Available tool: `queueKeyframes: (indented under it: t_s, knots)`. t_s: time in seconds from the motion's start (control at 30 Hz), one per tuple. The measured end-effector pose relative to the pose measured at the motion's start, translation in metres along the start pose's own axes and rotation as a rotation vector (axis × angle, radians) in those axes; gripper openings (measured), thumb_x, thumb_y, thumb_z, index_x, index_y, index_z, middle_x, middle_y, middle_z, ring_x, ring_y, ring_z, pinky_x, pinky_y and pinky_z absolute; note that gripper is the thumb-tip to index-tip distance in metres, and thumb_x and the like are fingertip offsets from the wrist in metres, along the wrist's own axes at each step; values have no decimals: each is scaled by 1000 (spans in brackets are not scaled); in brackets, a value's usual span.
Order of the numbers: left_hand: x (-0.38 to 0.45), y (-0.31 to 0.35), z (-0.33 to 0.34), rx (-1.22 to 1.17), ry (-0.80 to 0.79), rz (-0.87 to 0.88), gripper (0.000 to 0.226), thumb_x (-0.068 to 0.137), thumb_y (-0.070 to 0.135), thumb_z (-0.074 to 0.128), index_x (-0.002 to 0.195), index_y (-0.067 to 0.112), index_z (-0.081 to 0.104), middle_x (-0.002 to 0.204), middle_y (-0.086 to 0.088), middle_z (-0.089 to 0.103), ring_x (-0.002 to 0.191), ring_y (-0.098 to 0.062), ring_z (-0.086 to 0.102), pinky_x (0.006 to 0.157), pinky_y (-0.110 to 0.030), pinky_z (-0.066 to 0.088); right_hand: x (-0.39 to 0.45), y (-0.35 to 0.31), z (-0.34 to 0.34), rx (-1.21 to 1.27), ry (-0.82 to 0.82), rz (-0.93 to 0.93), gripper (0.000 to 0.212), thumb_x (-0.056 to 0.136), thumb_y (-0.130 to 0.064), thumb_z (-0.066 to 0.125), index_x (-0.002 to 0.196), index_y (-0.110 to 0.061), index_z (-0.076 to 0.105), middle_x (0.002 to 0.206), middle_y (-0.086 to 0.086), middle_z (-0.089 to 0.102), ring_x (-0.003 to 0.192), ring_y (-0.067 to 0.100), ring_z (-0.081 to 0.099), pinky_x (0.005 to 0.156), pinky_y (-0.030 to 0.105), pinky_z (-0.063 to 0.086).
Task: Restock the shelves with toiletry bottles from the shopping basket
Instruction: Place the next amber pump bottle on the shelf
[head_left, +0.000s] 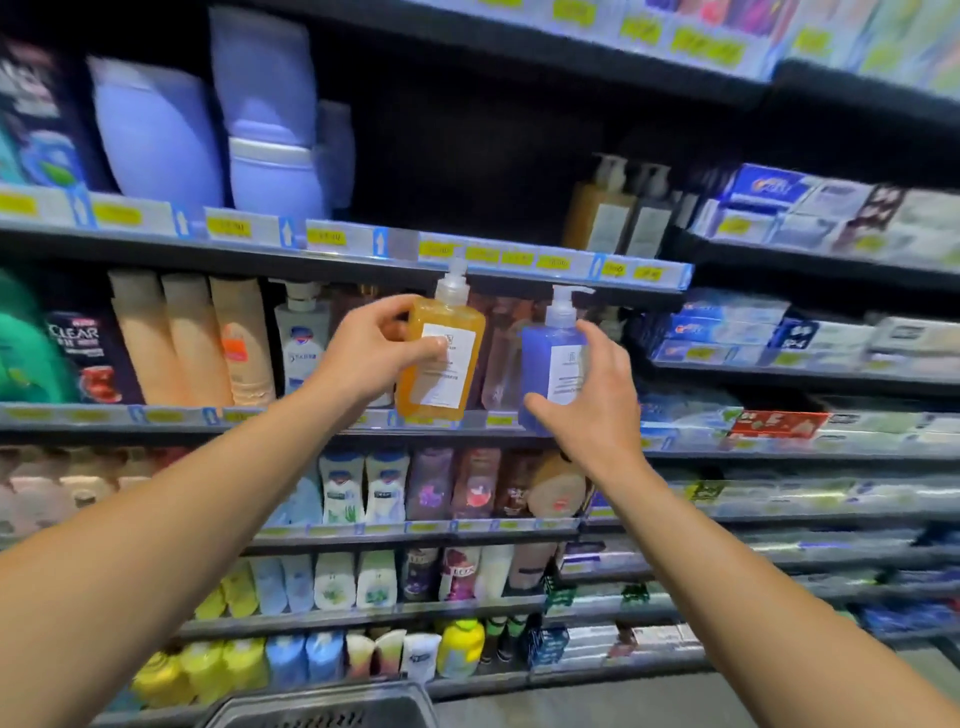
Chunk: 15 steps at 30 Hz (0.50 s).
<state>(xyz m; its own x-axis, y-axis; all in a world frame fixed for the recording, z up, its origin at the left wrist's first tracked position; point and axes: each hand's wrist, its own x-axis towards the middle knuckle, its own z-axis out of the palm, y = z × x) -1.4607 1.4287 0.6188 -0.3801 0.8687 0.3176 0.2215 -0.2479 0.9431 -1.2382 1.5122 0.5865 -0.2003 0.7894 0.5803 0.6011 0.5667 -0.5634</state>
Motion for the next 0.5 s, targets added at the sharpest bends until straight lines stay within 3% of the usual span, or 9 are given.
queueKeyframes:
  t_s: [0.07,0.17,0.27,0.37,0.5]
  knots:
    - [13,6,11,-19,10,13,34,80,8,77,103,32,68,77,12,74,62,-1,67,45,-12,44,14,10,-7,12,27,5,87,68,-36,79,140,-36,31,139,-6,38,111,5,40,79,28,36]
    - [36,12,32,-16,-12,38,32,78,9,79,97,33,68,85,7,76,80,-9,72,64,-24,56,37,28,-17,4,71,9,88,66,-36,80,141,-33,33,141,-6,40,116,4,37,82,27,36]
    - [60,18,54,-10,0,52,34,77,16,81,102,33,65,86,10,75,80,-3,71,66,-21,56,63,47,-25,5,100,-2,90,67,-36,81,143,-32,33,141,-5,40,119,6,38,85,26,35]
    - [79,20,75,-22,-18,44,42,78,17,80,115,28,65,98,3,75,93,-15,72,79,-39,59,87,61,-33,12,120,-14,90,66,-34,81,142,-30,35,139,-2,42,117,7,39,86,26,34]
    - [101,25,101,-29,-3,71,44,77,16,80,115,30,64,96,6,76,93,-12,72,77,-32,60,126,77,-51,51,140,-39,86,67,-32,81,140,-30,37,137,-2,42,118,14,44,90,30,38]
